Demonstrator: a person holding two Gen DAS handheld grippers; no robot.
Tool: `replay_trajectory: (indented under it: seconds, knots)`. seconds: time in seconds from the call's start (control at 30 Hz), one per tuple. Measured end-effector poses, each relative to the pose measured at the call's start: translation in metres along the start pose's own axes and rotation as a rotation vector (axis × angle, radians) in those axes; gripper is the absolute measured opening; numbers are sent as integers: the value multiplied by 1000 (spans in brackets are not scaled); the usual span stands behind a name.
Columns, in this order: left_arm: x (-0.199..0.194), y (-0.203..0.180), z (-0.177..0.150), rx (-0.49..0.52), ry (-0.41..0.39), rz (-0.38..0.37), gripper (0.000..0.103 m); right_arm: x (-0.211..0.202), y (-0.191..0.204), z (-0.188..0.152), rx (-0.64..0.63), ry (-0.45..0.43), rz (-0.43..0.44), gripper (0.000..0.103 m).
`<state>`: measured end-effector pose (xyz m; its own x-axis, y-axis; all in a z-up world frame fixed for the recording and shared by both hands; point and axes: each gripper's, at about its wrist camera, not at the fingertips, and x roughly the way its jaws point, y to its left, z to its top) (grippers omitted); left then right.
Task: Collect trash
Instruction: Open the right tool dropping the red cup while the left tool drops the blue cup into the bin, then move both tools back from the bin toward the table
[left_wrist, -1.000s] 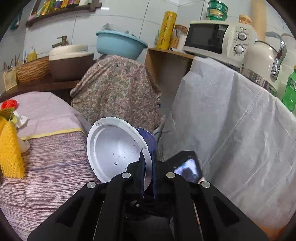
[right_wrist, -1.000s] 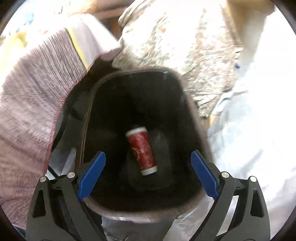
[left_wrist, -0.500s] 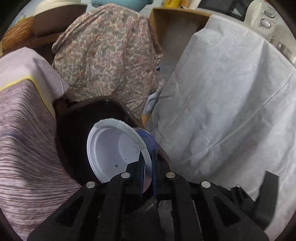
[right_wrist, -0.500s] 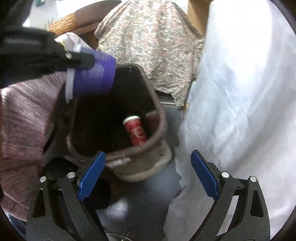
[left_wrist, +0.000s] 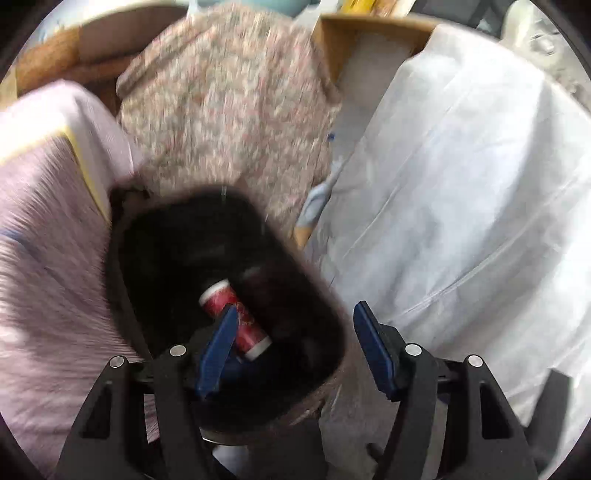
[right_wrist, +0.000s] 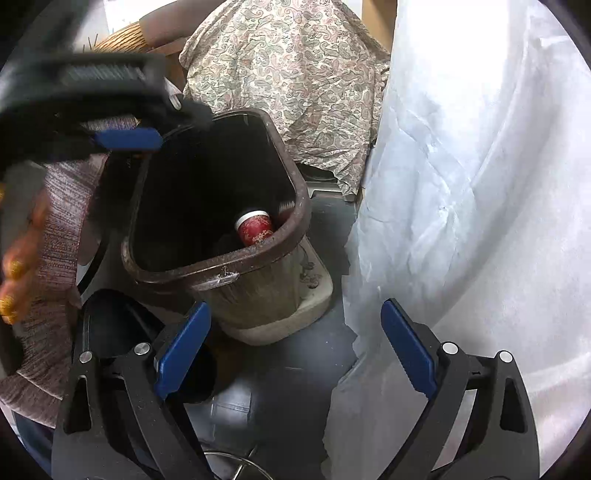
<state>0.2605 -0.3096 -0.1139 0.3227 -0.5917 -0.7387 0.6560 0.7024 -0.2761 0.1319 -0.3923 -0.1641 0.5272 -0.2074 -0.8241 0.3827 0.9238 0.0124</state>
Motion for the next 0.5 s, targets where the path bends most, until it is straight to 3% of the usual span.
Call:
replay_trajectory:
  seconds: [0.1, 0.3, 0.5]
  knots:
    - [-36, -11, 4, 24, -94, -19, 79, -1, 2, -1, -14, -8, -8, 92]
    - [-118, -21, -2, 74, -252, 0, 90, -21, 16, 5, -41, -67, 0, 92]
    - [-185, 11, -26, 49, -335, 44, 94, -51, 43, 21, -84, -157, 41, 92]
